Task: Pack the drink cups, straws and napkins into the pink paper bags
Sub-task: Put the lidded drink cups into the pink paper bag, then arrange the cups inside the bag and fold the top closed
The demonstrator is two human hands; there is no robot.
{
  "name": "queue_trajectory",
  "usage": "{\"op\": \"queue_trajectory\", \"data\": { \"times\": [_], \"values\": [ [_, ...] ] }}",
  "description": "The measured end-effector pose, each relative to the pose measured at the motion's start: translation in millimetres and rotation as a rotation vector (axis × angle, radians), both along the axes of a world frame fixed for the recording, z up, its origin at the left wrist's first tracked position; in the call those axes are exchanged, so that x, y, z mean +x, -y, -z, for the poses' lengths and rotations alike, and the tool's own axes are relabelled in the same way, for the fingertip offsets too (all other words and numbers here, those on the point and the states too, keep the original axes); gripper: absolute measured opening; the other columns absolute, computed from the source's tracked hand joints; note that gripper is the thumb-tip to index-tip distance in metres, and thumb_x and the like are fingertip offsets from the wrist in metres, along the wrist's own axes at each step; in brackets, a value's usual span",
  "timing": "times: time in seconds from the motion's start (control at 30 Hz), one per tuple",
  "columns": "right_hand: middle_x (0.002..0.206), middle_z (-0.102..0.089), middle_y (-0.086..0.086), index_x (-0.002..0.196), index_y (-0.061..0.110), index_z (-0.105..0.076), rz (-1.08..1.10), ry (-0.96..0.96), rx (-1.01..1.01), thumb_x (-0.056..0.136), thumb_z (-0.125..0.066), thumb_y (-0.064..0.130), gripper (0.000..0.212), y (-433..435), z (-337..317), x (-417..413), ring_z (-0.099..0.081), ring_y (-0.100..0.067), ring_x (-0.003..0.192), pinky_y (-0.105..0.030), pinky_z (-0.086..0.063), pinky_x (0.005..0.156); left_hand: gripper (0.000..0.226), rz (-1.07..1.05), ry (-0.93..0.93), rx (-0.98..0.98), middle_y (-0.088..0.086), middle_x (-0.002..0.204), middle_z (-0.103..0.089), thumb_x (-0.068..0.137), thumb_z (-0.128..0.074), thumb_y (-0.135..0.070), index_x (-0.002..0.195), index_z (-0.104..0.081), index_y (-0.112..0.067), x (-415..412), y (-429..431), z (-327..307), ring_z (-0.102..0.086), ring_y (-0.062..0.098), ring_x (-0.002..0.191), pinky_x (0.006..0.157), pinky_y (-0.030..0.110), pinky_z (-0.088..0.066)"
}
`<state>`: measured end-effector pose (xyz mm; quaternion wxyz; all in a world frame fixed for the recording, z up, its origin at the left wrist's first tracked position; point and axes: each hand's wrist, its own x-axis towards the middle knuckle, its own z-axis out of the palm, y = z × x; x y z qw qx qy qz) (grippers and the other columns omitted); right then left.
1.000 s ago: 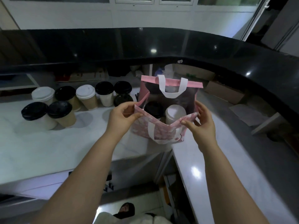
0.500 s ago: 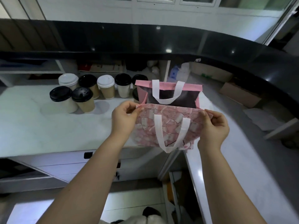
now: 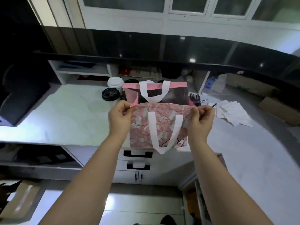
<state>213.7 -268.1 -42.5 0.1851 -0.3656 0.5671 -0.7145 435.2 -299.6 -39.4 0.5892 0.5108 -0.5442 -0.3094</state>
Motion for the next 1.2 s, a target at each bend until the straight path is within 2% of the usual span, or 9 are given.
{"op": "queue_trajectory", "data": {
  "times": [0.13, 0.27, 0.4, 0.57, 0.67, 0.8, 0.9, 1.03, 1.2],
  "values": [
    [0.079, -0.045, 0.007, 0.084, 0.024, -0.041, -0.119, -0.036, 0.062, 0.095, -0.054, 0.003, 0.027, 21.2, 7.2, 28.3, -0.042, 0.005, 0.064, -0.011, -0.039, 0.065, 0.02, -0.031, 0.013, 0.051, -0.019, 0.081, -0.067, 0.086, -0.071, -0.003, 0.08, -0.067, -0.023, 27.5, 10.3, 10.1, -0.061, -0.007, 0.078, 0.076, 0.022, -0.051],
    [0.083, -0.048, 0.005, 0.087, 0.024, -0.041, -0.142, -0.043, 0.127, 0.096, -0.055, 0.006, 0.024, 27.7, 14.6, 38.0, -0.045, 0.01, 0.064, -0.006, -0.04, 0.065, 0.026, 0.006, 0.13, 0.087, -0.021, 0.079, -0.066, 0.088, -0.069, -0.009, 0.082, -0.064, -0.034, 41.9, 11.5, 10.8, -0.06, -0.008, 0.075, 0.076, 0.027, -0.053],
    [0.092, -0.055, 0.004, 0.103, 0.02, -0.047, -0.145, -0.045, 0.147, 0.092, -0.063, 0.009, 0.023, 29.7, 4.1, 27.3, -0.054, 0.004, 0.077, -0.012, -0.047, 0.073, 0.032, 0.07, 0.248, 0.097, -0.019, 0.1, -0.067, 0.088, -0.071, -0.012, 0.112, -0.064, -0.032, 51.7, 13.0, -1.3, -0.062, 0.0, 0.091, 0.084, 0.027, -0.054],
    [0.103, -0.058, 0.009, 0.101, 0.028, -0.057, -0.218, -0.393, 0.167, 0.084, -0.073, 0.01, 0.03, 36.1, -29.4, 14.1, -0.058, -0.009, 0.093, -0.022, -0.049, 0.081, 0.043, 0.066, 0.53, -0.057, -0.01, 0.118, -0.063, 0.086, -0.072, -0.024, 0.126, -0.059, -0.027, 48.7, 23.8, -34.5, -0.057, 0.01, 0.109, 0.093, 0.03, -0.05],
    [0.099, -0.055, 0.012, 0.1, 0.023, -0.062, -0.21, -0.695, 0.147, 0.084, -0.072, 0.009, 0.024, 39.5, -49.8, 6.4, -0.056, -0.016, 0.1, -0.026, -0.047, 0.085, 0.04, 0.064, 0.677, -0.134, -0.006, 0.12, -0.064, 0.086, -0.071, -0.029, 0.125, -0.061, -0.028, 21.9, 35.0, -58.7, -0.057, 0.014, 0.11, 0.093, 0.032, -0.049],
    [0.099, -0.062, 0.004, 0.101, 0.014, -0.068, -0.158, -0.92, 0.186, 0.083, -0.071, 0.005, 0.02, 39.9, -68.2, -15.2, -0.052, -0.019, 0.101, -0.009, -0.032, 0.08, 0.036, 0.175, 0.878, -0.217, -0.004, 0.121, -0.063, 0.088, -0.066, -0.034, 0.122, -0.062, -0.028, -30.9, 50.6, -75.9, -0.055, 0.022, 0.112, 0.091, 0.038, -0.045],
    [0.102, -0.065, -0.002, 0.101, 0.013, -0.069, -0.085, -0.97, 0.208, 0.082, -0.072, 0.004, 0.021, 32.0, -77.9, -41.7, -0.052, -0.026, 0.104, -0.019, -0.033, 0.084, 0.036, 0.27, 0.98, -0.226, -0.002, 0.124, -0.059, 0.092, -0.058, -0.037, 0.127, -0.058, -0.028, -75.9, 54.7, -80.0, -0.051, 0.024, 0.116, 0.091, 0.039, -0.04],
    [0.107, -0.064, 0.0, 0.104, 0.015, -0.067, 0.03, -0.964, 0.279, 0.084, -0.07, 0.007, 0.021, 16.4, -83.2, -82.7, -0.049, -0.023, 0.107, -0.02, -0.031, 0.086, 0.035, 0.351, 1.033, -0.263, 0.002, 0.121, -0.058, 0.093, -0.054, -0.035, 0.126, -0.058, -0.024, -136.9, 47.7, -82.2, -0.051, 0.027, 0.114, 0.091, 0.041, -0.04],
    [0.111, -0.063, 0.001, 0.107, 0.017, -0.066, 0.08, -0.963, 0.438, 0.085, -0.069, 0.007, 0.025, 14.9, -69.8, -131.8, -0.047, -0.022, 0.111, -0.024, -0.034, 0.088, 0.029, 0.395, 1.227, -0.179, 0.009, 0.118, -0.057, 0.091, -0.054, -0.027, 0.118, -0.059, -0.017, -206.4, 50.0, -70.3, -0.049, 0.033, 0.113, 0.089, 0.042, -0.039]
  ]
}}
